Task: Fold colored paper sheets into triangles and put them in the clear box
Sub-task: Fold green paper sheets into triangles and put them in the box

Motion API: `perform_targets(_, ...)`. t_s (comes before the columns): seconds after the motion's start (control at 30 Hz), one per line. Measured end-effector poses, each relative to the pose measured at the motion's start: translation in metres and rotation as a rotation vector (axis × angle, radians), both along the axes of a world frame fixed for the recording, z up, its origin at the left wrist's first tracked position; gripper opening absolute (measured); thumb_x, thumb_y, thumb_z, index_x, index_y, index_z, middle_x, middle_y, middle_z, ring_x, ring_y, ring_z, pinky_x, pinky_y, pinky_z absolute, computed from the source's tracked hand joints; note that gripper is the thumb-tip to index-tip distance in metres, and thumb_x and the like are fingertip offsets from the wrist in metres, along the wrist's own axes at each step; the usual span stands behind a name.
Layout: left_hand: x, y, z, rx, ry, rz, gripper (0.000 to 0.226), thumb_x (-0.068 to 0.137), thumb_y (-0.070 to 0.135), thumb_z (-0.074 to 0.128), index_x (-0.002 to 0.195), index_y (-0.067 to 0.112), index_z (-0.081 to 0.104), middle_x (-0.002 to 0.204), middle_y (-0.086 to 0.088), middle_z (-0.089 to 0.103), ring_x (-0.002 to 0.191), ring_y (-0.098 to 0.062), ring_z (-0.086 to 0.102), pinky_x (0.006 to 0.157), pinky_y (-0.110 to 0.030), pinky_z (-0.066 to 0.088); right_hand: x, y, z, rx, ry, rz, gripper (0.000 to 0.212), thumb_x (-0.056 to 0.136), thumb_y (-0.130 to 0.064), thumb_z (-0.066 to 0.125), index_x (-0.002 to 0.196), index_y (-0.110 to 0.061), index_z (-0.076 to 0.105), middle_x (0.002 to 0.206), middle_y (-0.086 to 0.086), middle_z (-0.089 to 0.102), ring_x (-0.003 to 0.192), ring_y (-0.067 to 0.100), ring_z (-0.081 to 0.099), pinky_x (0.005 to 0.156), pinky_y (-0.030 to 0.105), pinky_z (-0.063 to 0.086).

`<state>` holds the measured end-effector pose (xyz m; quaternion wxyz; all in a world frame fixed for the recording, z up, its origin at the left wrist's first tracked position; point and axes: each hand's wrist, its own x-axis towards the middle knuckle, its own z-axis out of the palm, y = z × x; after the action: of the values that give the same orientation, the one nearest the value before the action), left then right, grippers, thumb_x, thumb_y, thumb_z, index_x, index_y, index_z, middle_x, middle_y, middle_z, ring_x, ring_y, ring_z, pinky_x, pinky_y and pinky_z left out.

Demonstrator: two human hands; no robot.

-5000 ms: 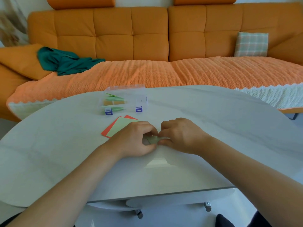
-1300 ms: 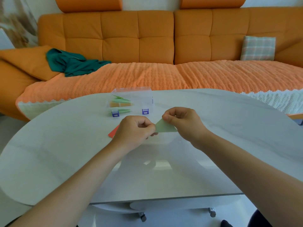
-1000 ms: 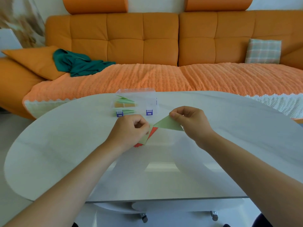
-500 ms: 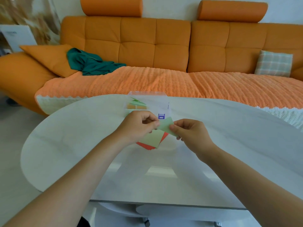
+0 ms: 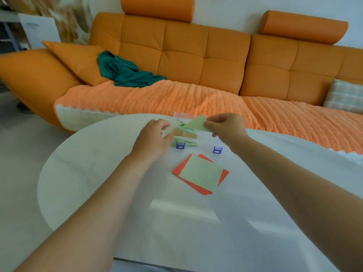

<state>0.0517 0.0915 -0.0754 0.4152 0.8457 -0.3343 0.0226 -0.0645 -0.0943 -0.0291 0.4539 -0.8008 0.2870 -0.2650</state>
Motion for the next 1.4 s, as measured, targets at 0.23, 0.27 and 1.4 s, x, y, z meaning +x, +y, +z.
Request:
perform_targets(0.23, 0.008, -0.006, -0.012, 0.084, 0.053, -0.109, 0.049, 0.097, 0.026, 0.059, 0.143, 0.017, 0.049, 0.140, -0.003, 0.052, 0.121, -0.019, 0.054, 0.102, -0.032, 0.043, 0.056, -0.007, -0.017, -0.093, 0.361, 0.093, 0.017, 0.088, -0.024, 0.076, 0.097, -0.010, 0.077, 0.080, 0.007, 0.072, 0.064, 0.013, 0.064, 0.048, 0.018, 0.044)
perform_targets(0.27, 0.008, -0.005, -0.014, 0.086, 0.043, -0.118, 0.047, 0.097, 0.025, 0.059, 0.142, 0.016, 0.051, 0.139, -0.003, 0.052, 0.121, -0.019, 0.055, 0.102, -0.032, 0.043, 0.059, -0.006, -0.018, -0.111, 0.384, 0.107, 0.016, 0.088, -0.023, 0.076, 0.097, -0.010, 0.077, 0.080, 0.005, 0.071, 0.064, 0.013, 0.063, 0.052, 0.019, 0.045)
perform_targets(1.4, -0.034, 0.000, -0.007, 0.150, -0.170, -0.304, 0.016, 0.089, 0.024, 0.065, 0.106, 0.024, 0.063, 0.105, 0.011, 0.054, 0.105, -0.013, 0.056, 0.087, -0.028, 0.048, -0.039, 0.029, -0.016, -0.565, 0.414, 0.447, 0.027, 0.090, -0.021, 0.067, 0.114, -0.031, 0.072, 0.115, -0.013, 0.066, 0.095, 0.003, 0.060, 0.092, 0.027, 0.051)
